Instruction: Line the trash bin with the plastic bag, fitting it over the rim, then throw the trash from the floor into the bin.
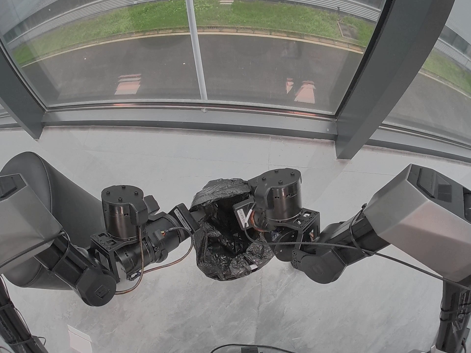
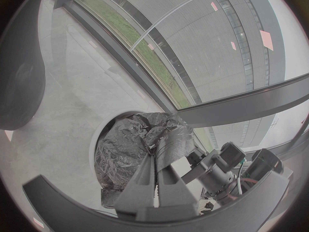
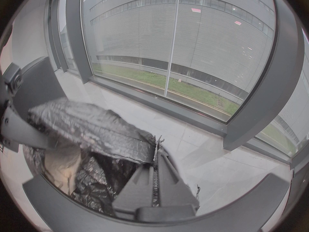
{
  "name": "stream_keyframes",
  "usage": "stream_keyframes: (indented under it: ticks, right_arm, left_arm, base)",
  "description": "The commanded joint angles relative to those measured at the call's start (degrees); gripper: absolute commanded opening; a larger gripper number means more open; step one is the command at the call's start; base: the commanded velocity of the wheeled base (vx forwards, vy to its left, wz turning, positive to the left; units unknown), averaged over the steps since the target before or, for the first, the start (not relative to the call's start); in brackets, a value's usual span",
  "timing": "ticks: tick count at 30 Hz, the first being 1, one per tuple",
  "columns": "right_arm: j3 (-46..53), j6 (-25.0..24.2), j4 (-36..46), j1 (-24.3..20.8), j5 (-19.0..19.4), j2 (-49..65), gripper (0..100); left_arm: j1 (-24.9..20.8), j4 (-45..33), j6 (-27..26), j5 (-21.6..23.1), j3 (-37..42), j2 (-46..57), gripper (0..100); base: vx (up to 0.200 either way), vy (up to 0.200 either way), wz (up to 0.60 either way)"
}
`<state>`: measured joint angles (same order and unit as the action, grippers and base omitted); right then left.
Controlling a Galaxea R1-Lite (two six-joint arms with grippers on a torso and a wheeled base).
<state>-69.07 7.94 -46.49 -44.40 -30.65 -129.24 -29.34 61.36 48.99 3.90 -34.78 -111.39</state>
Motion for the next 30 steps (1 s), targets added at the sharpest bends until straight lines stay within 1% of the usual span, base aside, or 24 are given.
stream_keyframes:
  ticks: [1,5,12,16,22,26,30]
  right_arm:
    - [-2.6,0.7,0.0,1.4,0.1,-1.3,0]
    - [-5.4,3.1,0.0,2.7,0.1,-3.3,0]
    - [-8.7,5.0,0.0,4.1,0.0,-4.7,0]
    - [-9.1,5.2,0.0,4.1,0.0,-4.6,0]
    - [-8.7,5.5,0.0,4.1,-0.4,-3.6,0]
    - [-8.4,5.8,-0.1,4.5,-0.9,-3.6,0]
    - [-7.2,6.0,-0.5,4.5,-1.4,-2.7,0]
  left_arm:
    - [0.6,0.0,-0.1,0.3,-0.3,-0.2,0]
    - [2.0,0.0,0.0,3.0,-0.5,-0.1,0]
    - [4.0,0.0,-0.1,3.3,-0.2,-0.3,0]
    - [4.4,0.0,0.0,4.8,0.0,0.0,0]
    - [4.5,0.0,0.0,5.0,-0.5,-0.3,0]
    - [4.9,0.2,0.0,7.0,-1.0,-0.7,0]
    - [6.0,2.0,0.0,9.3,-1.5,-1.7,0]
  base:
    - [0.0,0.0,0.0]
    - [0.0,0.0,0.0]
    - [0.0,0.0,0.0]
    - [0.0,0.0,0.0]
    - [0.0,0.0,0.0]
    - [0.0,0.0,0.0]
    - [0.0,0.0,0.0]
